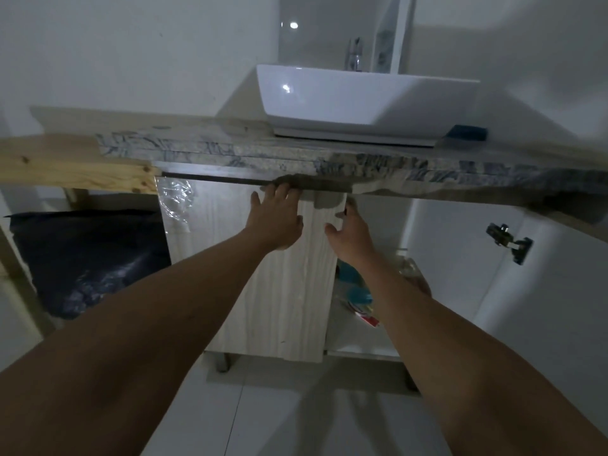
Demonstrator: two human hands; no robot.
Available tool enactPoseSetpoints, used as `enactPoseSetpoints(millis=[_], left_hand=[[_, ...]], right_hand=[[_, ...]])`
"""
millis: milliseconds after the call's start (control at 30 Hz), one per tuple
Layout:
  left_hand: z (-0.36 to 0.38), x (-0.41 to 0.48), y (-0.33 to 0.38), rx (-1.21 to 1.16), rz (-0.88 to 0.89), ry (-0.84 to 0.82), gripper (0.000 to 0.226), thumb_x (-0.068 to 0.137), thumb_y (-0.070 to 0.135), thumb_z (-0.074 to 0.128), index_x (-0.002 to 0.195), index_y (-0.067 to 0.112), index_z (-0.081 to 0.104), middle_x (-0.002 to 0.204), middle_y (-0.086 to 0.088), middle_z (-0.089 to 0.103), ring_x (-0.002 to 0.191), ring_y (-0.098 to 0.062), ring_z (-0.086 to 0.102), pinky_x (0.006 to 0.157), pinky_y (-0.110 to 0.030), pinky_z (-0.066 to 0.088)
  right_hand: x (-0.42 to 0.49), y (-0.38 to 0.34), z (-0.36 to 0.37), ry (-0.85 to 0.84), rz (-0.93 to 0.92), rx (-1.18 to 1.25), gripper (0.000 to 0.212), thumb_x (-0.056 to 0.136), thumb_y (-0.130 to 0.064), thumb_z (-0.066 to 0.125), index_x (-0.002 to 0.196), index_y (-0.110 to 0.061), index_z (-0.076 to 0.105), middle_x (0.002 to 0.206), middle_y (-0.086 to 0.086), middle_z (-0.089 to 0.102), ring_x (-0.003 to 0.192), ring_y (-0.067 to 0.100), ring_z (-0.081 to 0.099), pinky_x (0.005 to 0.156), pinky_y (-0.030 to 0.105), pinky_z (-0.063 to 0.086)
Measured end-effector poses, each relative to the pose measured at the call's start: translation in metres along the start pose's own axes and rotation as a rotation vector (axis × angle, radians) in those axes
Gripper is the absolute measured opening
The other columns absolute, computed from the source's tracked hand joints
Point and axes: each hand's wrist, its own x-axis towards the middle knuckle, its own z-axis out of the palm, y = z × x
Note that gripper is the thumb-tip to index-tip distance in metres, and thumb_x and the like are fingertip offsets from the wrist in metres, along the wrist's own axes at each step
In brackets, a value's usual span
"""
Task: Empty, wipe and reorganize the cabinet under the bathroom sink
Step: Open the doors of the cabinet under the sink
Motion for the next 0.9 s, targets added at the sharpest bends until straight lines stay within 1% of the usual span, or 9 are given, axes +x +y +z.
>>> enactPoseSetpoints(millis=[167,233,300,367,467,600,700,800,900], left_hand=[[-0.004,-0.001,0.005,-0.007,-0.006,0.055,0.059,0.096,0.039,0.05,0.148,0.02,0.032,0.153,-0.009,0.032,0.142,-0.032,0.026,0.113,-0.061,0.026],[-0.012,-0.004,0.007,-0.001,-0.009,0.04,0.055,0.097,0.044,0.046,0.147,0.024,0.035,0.153,-0.008,0.032,0.142,-0.032,0.026,0.113,-0.061,0.026],[-0.021,-0.011,0.01,-0.02,-0.021,0.046,0.05,0.098,0.049,0.043,0.142,0.026,0.041,0.153,-0.007,0.033,0.142,-0.032,0.026,0.113,-0.062,0.024],[-0.031,-0.022,0.012,-0.058,-0.049,0.056,0.045,0.097,0.052,0.043,0.135,0.028,0.047,0.151,-0.006,0.037,0.142,-0.032,0.029,0.113,-0.064,0.022],[-0.048,-0.043,0.015,-0.095,-0.111,0.063,0.041,0.096,0.054,0.042,0.124,0.026,0.051,0.142,-0.008,0.044,0.136,-0.033,0.035,0.111,-0.064,0.024],[-0.075,-0.074,0.012,-0.115,-0.196,0.022,0.052,0.093,0.063,0.041,0.119,0.022,0.056,0.136,-0.012,0.049,0.133,-0.037,0.039,0.109,-0.066,0.026],[-0.1,-0.093,0.003,-0.184,-0.233,-0.03,0.062,0.08,0.072,0.048,0.108,0.019,0.06,0.121,-0.011,0.06,0.115,-0.036,0.054,0.097,-0.057,0.045],[-0.129,-0.11,-0.008,-0.302,-0.192,-0.124,0.039,0.083,0.053,0.066,0.092,0.015,0.062,0.096,-0.009,0.066,0.086,-0.022,0.061,0.074,-0.034,0.052],[-0.15,-0.124,-0.023,-0.358,-0.245,-0.197,0.027,0.086,0.034,0.072,0.089,0.01,0.06,0.076,-0.005,0.06,0.07,-0.017,0.058,0.06,-0.028,0.052]], right_hand=[[-0.008,-0.003,0.0,0.046,0.035,0.153,0.042,0.094,-0.023,0.056,0.134,-0.013,0.045,0.126,0.0,0.053,0.104,0.013,0.051,0.085,0.025,0.041],[-0.019,-0.008,-0.004,0.087,0.038,0.232,0.025,0.097,-0.027,0.051,0.12,-0.016,0.052,0.114,-0.001,0.057,0.097,0.013,0.055,0.083,0.026,0.042],[-0.034,-0.019,-0.012,0.141,0.039,0.255,0.016,0.101,-0.033,0.045,0.102,-0.019,0.052,0.096,-0.002,0.06,0.081,0.01,0.055,0.07,0.026,0.041],[-0.049,-0.025,-0.019,0.171,0.046,0.235,0.031,0.103,-0.04,0.038,0.09,-0.016,0.053,0.082,-0.001,0.057,0.07,0.009,0.051,0.06,0.025,0.037],[-0.075,-0.035,-0.027,0.162,0.065,0.261,0.056,0.102,-0.048,0.032,0.089,0.0,0.058,0.087,0.017,0.064,0.077,0.028,0.06,0.067,0.035,0.047],[-0.111,-0.05,-0.033,-0.015,0.157,0.448,0.042,0.101,-0.04,0.044,0.1,-0.003,0.064,0.093,0.012,0.068,0.083,0.025,0.064,0.079,0.04,0.051],[-0.135,-0.062,-0.032,-0.175,0.191,0.478,0.033,0.094,-0.04,0.058,0.096,-0.008,0.068,0.086,0.006,0.07,0.082,0.022,0.068,0.084,0.046,0.057],[-0.153,-0.077,-0.026,-0.321,0.173,0.48,0.027,0.09,-0.035,0.066,0.096,-0.008,0.068,0.083,0.005,0.07,0.078,0.02,0.067,0.084,0.044,0.058],[-0.167,-0.093,-0.014,-0.415,0.152,0.435,0.019,0.093,-0.024,0.062,0.099,-0.008,0.068,0.089,0.009,0.072,0.084,0.022,0.068,0.084,0.043,0.058]])
